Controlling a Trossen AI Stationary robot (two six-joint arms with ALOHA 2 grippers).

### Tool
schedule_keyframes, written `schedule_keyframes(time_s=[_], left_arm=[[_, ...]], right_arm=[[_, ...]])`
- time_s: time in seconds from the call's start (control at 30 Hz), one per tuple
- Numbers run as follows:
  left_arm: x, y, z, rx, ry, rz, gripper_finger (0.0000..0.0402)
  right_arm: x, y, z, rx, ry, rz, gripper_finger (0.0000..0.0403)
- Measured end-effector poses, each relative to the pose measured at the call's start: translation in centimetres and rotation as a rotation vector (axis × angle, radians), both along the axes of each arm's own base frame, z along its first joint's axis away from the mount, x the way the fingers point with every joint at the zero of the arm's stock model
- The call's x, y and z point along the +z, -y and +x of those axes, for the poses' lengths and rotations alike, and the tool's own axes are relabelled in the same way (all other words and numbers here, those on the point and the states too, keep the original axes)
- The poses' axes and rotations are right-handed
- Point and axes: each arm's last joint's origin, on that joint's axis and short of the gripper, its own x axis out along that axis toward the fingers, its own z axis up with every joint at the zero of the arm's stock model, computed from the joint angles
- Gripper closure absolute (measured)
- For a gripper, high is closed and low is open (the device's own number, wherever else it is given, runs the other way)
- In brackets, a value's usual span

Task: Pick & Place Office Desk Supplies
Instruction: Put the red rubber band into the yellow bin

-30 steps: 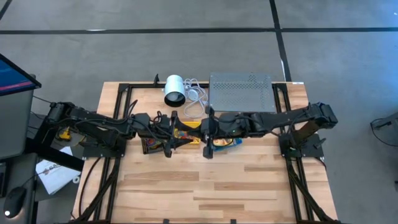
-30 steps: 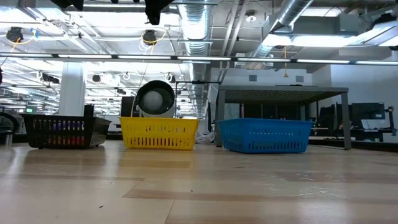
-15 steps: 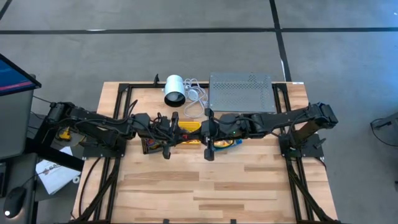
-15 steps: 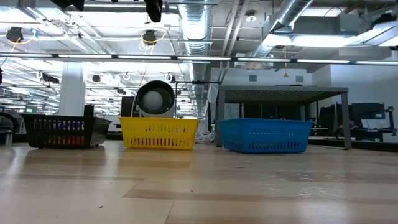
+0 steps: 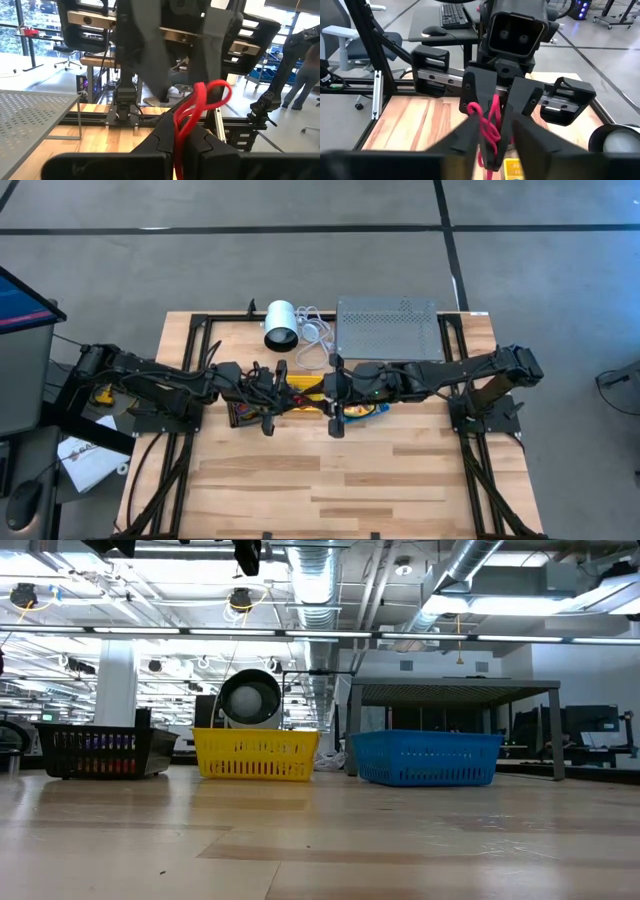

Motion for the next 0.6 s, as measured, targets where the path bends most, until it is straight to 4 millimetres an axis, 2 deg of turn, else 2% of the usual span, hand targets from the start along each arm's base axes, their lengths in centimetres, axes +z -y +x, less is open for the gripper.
schedule_keyframes(time_s=[0.17, 0.27, 0.4, 0.6], left_arm=[[0.0, -0.1, 0.0, 0.007, -0.001, 0.000, 0.0401], [-0.1, -0.4, 0.0, 0.018, -0.005, 0.001, 0.0401], [-0.3, -1.2, -0.1, 0.048, -0.045, 0.004, 0.0401], [0.2, -3.0, -1.7, 0.120, -0.127, 0.012, 0.0401]], right_arm=[[0.3, 0.5, -0.1, -0.028, 0.008, 0.045, 0.0183], [0.8, 1.0, -0.5, -0.046, 0.019, 0.068, 0.0134], [1.9, 1.6, -1.6, -0.062, 0.032, 0.072, 0.0115], [3.8, 2.9, -5.1, -0.121, -0.021, 0.113, 0.0113]])
